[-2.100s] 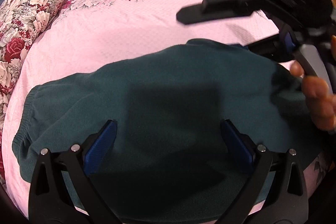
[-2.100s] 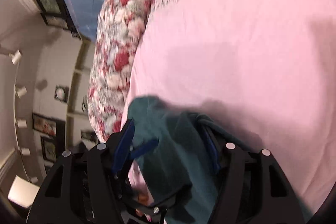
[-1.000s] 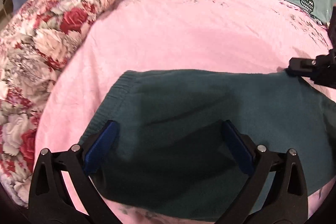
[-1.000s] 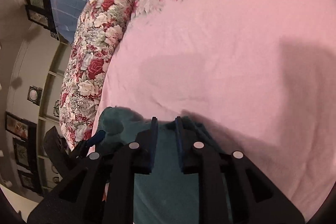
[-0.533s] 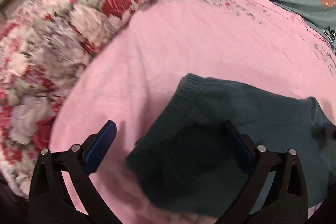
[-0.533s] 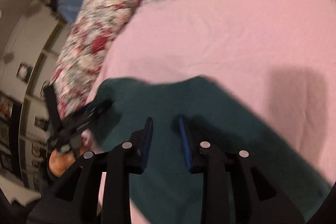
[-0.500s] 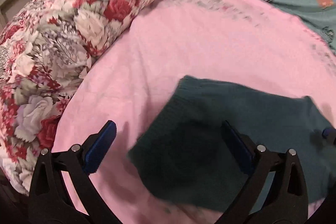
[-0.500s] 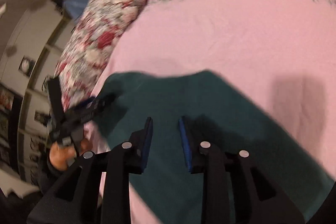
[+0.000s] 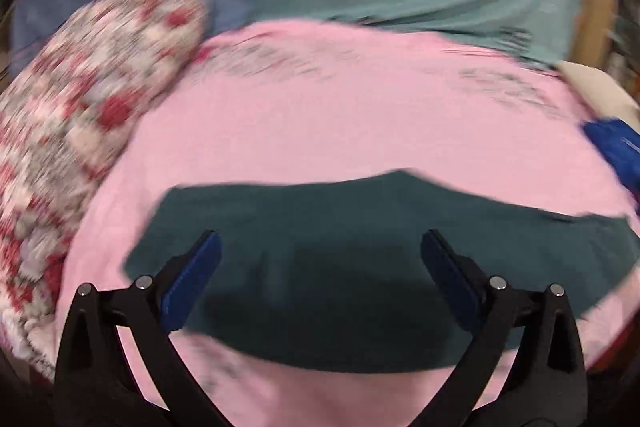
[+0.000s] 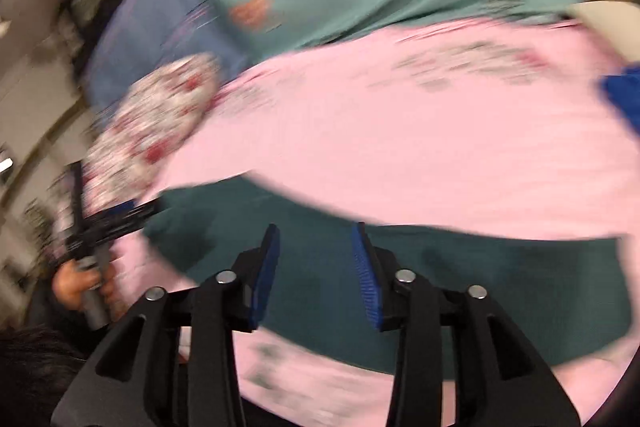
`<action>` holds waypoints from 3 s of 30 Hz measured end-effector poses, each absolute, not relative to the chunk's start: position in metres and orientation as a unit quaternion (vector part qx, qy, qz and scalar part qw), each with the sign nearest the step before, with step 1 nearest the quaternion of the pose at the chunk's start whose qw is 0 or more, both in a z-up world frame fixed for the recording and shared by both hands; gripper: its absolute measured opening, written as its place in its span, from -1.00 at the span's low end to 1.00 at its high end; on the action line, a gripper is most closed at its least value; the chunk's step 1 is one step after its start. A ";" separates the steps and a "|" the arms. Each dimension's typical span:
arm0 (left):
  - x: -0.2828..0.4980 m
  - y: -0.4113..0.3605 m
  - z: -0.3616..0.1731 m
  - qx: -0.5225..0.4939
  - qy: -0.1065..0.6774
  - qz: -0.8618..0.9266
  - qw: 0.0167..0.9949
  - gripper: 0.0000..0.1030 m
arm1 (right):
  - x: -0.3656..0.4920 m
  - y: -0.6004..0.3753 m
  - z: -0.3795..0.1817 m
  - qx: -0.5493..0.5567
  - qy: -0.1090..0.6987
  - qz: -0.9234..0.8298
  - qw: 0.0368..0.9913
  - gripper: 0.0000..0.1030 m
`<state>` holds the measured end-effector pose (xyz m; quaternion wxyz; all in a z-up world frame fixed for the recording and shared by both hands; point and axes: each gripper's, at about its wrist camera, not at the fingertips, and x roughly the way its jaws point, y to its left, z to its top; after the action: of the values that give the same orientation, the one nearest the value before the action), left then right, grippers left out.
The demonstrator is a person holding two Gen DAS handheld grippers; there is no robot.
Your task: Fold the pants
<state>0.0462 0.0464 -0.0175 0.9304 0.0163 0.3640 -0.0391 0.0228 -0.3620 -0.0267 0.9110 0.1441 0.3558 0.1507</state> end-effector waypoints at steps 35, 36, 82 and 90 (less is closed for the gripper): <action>0.065 -0.066 -0.059 0.027 0.418 -0.131 0.899 0.96 | 0.016 -0.373 -0.007 0.199 0.372 0.256 0.870 -0.83; 0.063 -0.050 -0.059 0.017 0.418 -0.115 0.901 0.96 | 0.025 -0.341 -0.011 0.180 0.382 0.279 0.862 -0.83; 0.040 0.004 -0.086 0.038 0.439 -0.088 0.893 0.96 | 0.037 -0.187 -0.080 -0.046 0.450 0.319 0.832 -0.66; 0.040 0.004 -0.085 0.038 0.436 -0.092 0.894 0.96 | 0.028 -0.172 -0.075 -0.100 0.436 0.309 0.839 -0.33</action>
<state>0.0397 0.0045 -0.0854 0.8944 0.0377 0.4359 -0.0925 0.0277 -0.1721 -0.0754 0.8392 -0.1000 0.4360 0.3092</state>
